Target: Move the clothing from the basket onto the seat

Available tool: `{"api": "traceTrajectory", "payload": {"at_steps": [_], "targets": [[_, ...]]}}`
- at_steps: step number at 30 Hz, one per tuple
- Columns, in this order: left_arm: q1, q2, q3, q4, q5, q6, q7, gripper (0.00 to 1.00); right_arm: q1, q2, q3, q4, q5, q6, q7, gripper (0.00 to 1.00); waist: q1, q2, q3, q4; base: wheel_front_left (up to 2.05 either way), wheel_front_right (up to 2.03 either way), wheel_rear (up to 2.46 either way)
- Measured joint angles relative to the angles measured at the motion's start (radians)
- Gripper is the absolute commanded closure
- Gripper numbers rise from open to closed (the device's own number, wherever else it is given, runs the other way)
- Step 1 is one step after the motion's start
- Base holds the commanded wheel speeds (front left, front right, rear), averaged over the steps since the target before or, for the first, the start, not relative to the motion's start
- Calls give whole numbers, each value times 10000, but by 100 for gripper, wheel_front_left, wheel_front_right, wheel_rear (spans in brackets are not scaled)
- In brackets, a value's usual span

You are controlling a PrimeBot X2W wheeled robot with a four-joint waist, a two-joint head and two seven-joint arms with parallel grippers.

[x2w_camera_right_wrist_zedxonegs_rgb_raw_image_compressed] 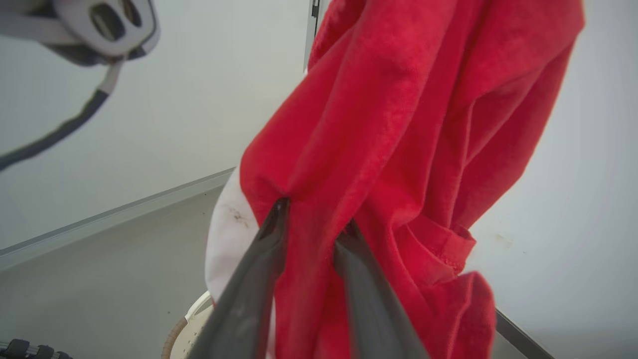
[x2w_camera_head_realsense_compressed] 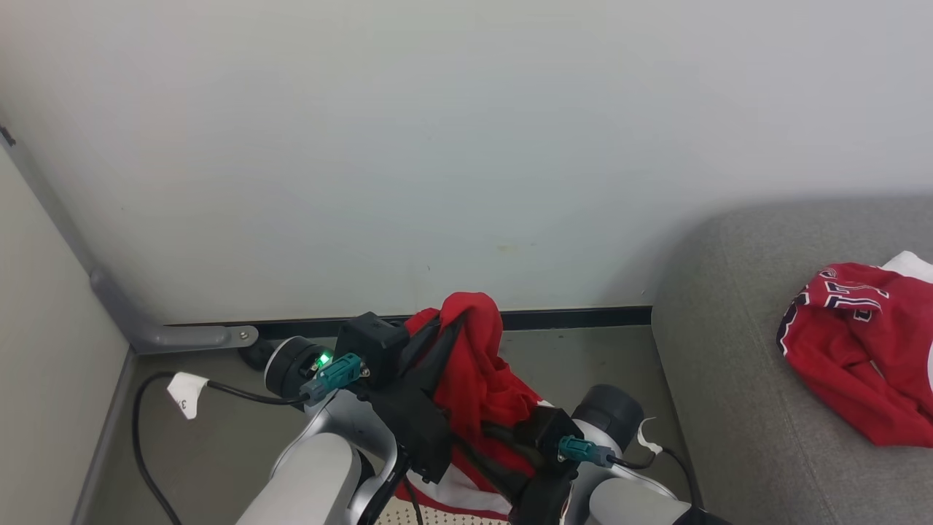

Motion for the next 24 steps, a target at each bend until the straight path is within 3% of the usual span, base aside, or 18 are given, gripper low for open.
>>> {"api": "traceTrajectory", "payload": {"at_steps": [1, 9, 16, 17, 18, 19, 20, 24], "targets": [[-16, -2, -2, 0, 0, 0, 2, 100, -49, 6, 84, 19, 75, 0, 2, 100, 0, 0, 2, 14, 0, 0, 0], [-47, 38, 79, 2, -98, 25, 27, 100, -93, 42, 393, 52, 786, 0, 0, 100, 0, 0, -3, -9, 0, 0, 0], [312, 178, 314, 6, -207, 171, -79, 100, -104, -341, -115, -79, 1526, 0, 2, 100, 0, 0, -64, -303, 0, 0, 0], [371, 174, 326, 8, -249, 178, -107, 85, -107, -474, -224, -104, 1603, 0, 2, 100, 0, 0, -74, -357, 0, 0, 0], [409, 174, 343, 4, -276, 186, -155, 59, -116, -596, -336, -127, 1710, 0, 2, 100, -1, 0, -85, -411, 0, 0, 0], [468, 173, 368, -4, -280, 211, -165, 16, -139, -709, -449, -159, 1787, 0, 2, 100, -1, 0, -97, -467, 0, 0, 0], [532, 174, 368, -2, -295, 211, -199, 0, -201, -815, -550, -201, 1839, 0, 2, 100, -1, 0, -109, -527, 0, 0, 0], [709, 169, 391, -56, -351, 222, -284, 0, -482, -1127, -1051, -372, 2031, 0, 2, 100, -1, 0, -158, -779, 0, 0, 0]]}}
